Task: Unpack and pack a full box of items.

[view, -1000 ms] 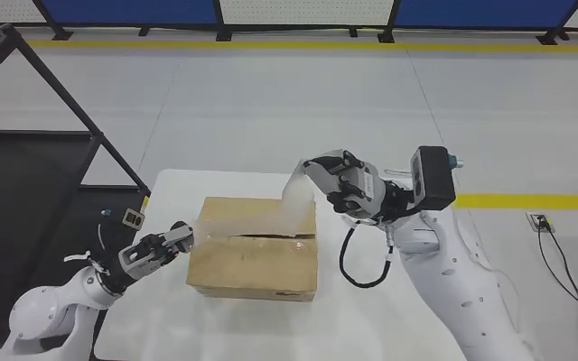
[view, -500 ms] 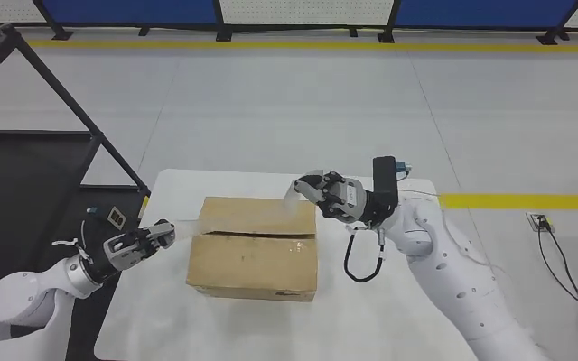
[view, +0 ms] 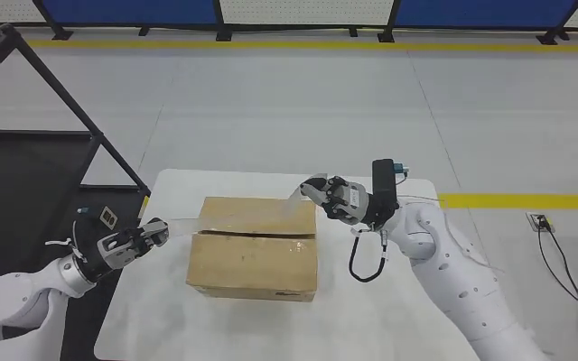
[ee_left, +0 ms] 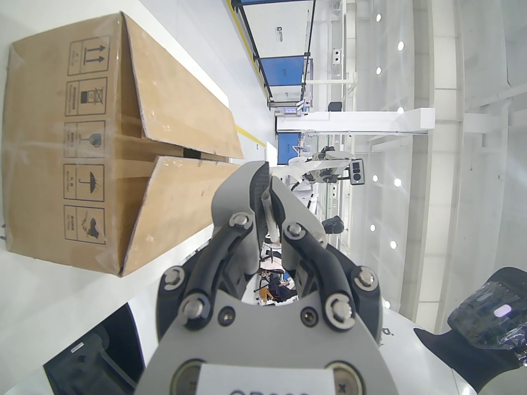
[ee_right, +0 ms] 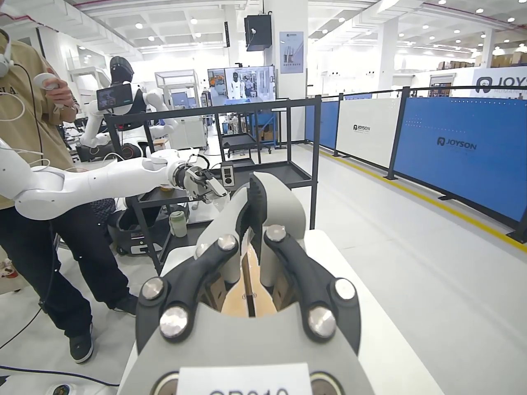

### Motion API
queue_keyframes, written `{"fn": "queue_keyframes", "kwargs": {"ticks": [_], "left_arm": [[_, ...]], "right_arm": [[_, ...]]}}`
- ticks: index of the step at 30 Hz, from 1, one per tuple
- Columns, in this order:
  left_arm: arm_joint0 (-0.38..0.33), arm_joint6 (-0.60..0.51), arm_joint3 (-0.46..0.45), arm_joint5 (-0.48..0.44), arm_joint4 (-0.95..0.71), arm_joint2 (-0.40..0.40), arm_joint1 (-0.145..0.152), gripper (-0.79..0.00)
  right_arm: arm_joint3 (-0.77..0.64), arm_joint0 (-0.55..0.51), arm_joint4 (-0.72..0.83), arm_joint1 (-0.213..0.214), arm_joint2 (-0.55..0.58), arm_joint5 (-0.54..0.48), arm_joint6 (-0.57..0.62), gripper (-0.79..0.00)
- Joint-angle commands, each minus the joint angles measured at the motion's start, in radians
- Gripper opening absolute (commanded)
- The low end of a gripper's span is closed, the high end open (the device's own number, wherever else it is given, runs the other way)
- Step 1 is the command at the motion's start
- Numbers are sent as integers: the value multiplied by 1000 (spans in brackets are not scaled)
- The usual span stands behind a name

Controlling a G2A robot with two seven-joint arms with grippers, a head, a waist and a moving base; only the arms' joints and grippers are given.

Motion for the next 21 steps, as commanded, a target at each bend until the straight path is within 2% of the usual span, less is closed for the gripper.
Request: {"fn": "queue_keyframes", "kwargs": {"ticks": [1,7,15,21], "left_arm": [[0,23,5,20,7,18,0,-785],[-50,-24,69,84,24,46,10,-785],[-120,-41,141,106,90,86,23,-785],[-163,-43,192,114,132,131,28,-785]], "right_arm": [[-2,-8,2,0,1,13,5,-785],[26,-50,109,3,9,52,115,-785],[38,-78,325,10,6,89,352,-785],[21,-101,353,18,30,153,425,-785]]}}
